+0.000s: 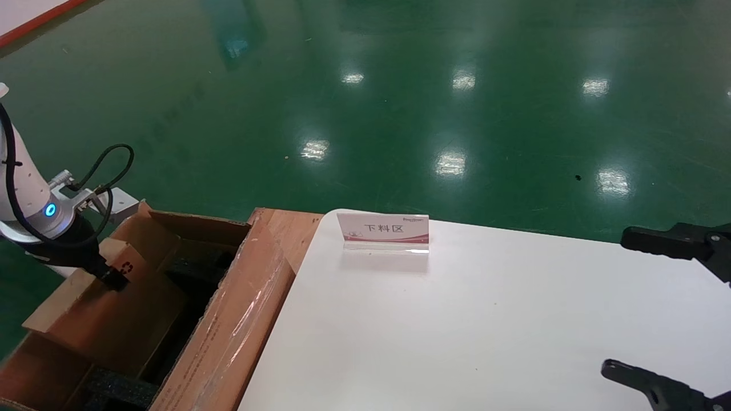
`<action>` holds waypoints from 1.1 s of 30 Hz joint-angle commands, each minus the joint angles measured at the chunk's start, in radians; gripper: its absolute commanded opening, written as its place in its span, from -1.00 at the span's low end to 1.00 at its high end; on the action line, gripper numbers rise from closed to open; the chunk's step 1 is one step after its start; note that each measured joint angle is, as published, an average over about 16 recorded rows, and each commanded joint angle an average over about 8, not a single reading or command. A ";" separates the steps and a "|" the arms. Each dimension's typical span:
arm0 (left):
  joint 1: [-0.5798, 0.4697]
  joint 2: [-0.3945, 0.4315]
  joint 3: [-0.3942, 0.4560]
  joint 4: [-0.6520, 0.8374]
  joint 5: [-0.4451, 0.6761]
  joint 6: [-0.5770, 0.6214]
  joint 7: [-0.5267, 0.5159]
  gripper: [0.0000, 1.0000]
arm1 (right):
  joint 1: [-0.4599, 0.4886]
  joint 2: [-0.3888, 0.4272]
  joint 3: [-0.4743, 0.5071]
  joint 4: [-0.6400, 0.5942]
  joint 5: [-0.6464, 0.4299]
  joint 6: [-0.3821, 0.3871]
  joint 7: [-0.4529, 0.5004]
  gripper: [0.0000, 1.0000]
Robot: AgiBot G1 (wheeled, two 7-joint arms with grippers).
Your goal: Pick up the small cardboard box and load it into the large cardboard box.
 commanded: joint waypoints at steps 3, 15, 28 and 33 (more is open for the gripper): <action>-0.001 0.000 0.000 0.000 0.001 0.000 0.000 1.00 | 0.000 0.000 0.000 0.000 0.000 0.000 0.000 1.00; -0.086 -0.031 -0.057 -0.067 -0.021 -0.084 0.046 1.00 | 0.000 0.000 0.000 -0.001 0.000 0.000 0.000 1.00; -0.219 -0.146 -0.144 -0.297 -0.009 -0.285 0.081 1.00 | 0.001 0.000 -0.001 -0.001 0.001 0.000 -0.001 1.00; -0.210 -0.149 -0.187 -0.335 -0.003 -0.299 0.104 1.00 | 0.001 0.000 -0.001 -0.001 0.001 0.000 -0.001 1.00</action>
